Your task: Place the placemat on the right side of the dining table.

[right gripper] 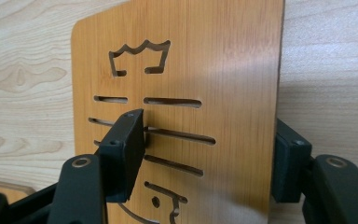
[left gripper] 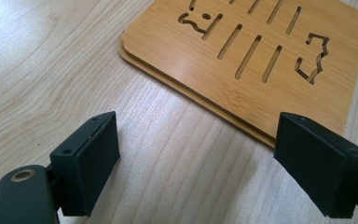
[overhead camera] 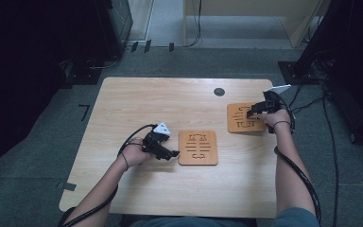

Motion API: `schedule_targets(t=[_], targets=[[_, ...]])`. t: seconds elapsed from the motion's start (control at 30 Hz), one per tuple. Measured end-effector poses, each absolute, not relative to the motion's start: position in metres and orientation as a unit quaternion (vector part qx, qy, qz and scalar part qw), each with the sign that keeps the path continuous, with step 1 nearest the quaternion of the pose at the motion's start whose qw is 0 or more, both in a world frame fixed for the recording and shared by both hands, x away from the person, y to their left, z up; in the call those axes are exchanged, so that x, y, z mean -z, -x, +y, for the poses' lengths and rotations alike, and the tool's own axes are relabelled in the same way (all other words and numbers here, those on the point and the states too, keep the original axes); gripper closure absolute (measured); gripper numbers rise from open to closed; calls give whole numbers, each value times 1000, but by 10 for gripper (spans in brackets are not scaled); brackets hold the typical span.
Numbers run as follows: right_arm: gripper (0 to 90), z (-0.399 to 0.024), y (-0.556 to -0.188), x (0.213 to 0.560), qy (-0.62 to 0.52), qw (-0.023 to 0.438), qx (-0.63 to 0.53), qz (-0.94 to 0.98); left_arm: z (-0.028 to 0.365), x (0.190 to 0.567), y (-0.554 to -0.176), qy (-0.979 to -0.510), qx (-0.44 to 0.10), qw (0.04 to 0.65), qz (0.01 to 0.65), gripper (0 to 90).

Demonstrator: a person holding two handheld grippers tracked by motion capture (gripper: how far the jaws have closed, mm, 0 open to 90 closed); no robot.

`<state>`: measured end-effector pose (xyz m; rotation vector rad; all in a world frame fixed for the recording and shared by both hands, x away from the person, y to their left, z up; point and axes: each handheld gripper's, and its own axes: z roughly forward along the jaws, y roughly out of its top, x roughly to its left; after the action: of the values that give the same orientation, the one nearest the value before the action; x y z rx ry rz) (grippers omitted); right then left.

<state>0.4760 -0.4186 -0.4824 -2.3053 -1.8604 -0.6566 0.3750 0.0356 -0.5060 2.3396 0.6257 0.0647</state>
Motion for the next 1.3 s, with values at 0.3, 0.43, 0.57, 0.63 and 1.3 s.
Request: schedule_targets(t=[0.3,0.43,0.57,0.63,1.3], targets=[[380,-417,-477,484,755,42,218,-618,36,506,-376,-903,-27,352,243,134],[387,-416,-476,484,753,29,219,-620,36,506,-376,-903,-27,352,243,135],[387,-415,-477,484,749,23,216,-626,36,506,-376,-903,-27,353,243,135],[387,-414,-477,484,749,22,215,-626,36,506,-376,-903,-27,353,243,135],[300,-402,-462,471,715,-33,234,-658,37,505,-376,-901,-29,352,250,134]])
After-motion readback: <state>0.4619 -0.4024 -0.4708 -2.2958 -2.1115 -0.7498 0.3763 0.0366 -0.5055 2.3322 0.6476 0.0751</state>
